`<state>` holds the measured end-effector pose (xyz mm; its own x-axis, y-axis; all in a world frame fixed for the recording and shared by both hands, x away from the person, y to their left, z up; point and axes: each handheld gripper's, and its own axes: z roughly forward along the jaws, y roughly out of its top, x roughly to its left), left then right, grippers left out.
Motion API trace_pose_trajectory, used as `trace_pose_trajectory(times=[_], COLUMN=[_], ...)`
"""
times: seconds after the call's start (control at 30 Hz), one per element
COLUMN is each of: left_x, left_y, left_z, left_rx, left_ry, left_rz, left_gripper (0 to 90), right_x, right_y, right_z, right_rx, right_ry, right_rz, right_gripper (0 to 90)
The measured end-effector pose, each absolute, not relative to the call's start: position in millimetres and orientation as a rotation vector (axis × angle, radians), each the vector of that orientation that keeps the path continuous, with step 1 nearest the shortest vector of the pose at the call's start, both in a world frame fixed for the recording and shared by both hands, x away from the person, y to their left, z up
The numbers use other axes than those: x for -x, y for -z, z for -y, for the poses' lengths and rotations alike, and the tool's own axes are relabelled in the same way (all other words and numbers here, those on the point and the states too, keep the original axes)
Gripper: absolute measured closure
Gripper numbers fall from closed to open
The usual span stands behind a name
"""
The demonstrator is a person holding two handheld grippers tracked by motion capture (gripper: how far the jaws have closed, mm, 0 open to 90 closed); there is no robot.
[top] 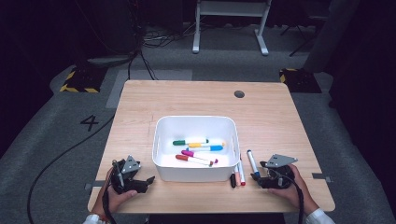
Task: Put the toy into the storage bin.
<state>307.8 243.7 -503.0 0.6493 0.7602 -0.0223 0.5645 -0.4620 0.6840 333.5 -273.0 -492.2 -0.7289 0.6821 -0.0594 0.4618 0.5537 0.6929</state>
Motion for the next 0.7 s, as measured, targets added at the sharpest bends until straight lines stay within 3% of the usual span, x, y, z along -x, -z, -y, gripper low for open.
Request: trace_pose_trajectory(times=[0.13,0.37,0.7], left_x=[-307.8,-307.8,-307.7], left_y=[503.0,503.0,503.1], left_z=[-243.7,-243.7,-243.6], left_rx=[-2.195,-2.195,-2.193], left_ry=[-0.377,-0.376,-0.371], left_rz=[-1.024,-1.024,-1.030], left_gripper=[15.3,15.3,15.4], right_x=[-330.8,-326.6,-331.8], right_y=[494.4,494.2,493.6], right_z=[288.0,307.4,310.7], right_rx=[-1.038,-1.126,-1.097], right_ry=[-0.992,-0.990,-0.965], right_rz=[-2.418,-2.347,-2.336], right_gripper=[47.5,72.7,75.0])
